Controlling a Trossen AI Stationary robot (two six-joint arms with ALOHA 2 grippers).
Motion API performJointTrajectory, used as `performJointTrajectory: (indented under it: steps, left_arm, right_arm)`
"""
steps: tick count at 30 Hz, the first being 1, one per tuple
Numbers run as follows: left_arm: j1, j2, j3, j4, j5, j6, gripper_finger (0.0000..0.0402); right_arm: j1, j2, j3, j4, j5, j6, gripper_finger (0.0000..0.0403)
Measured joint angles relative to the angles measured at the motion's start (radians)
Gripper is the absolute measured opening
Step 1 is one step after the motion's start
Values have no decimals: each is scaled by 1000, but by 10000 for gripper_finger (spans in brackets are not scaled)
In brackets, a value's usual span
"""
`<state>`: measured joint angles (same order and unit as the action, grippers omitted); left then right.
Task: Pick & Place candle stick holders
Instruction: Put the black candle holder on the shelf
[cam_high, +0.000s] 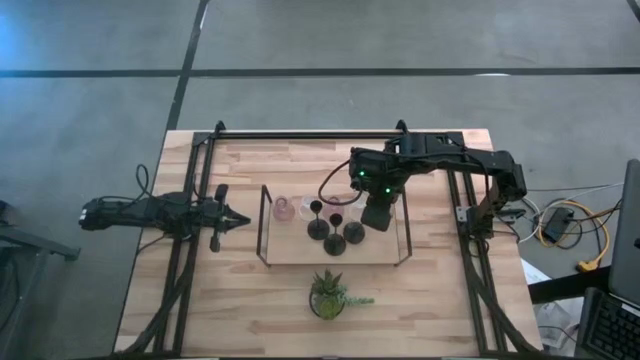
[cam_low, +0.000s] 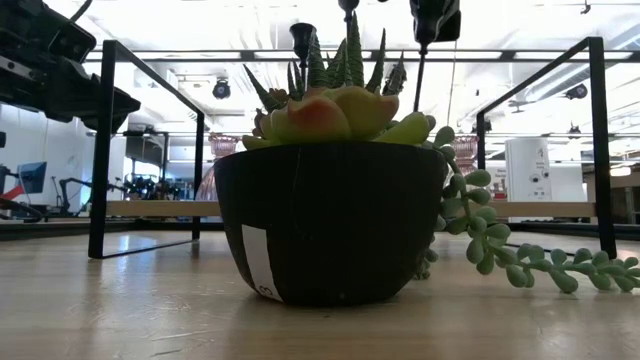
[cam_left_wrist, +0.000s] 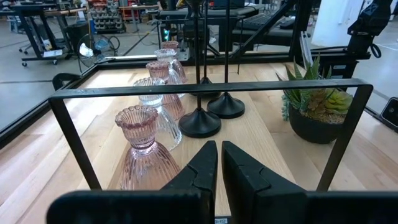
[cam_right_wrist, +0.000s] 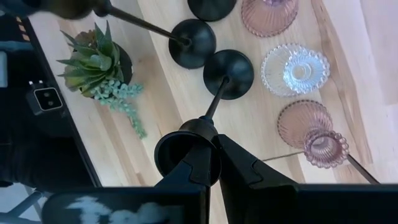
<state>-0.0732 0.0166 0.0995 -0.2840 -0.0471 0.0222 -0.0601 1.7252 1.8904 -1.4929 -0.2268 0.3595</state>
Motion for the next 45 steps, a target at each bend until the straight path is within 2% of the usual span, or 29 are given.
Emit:
performJointTrajectory:
  steps: [45]
  left_arm:
    - [0, 0, 0, 0, -3, 0, 28]
  right_arm:
    - [-11, 21, 2, 12, 8, 7, 12]
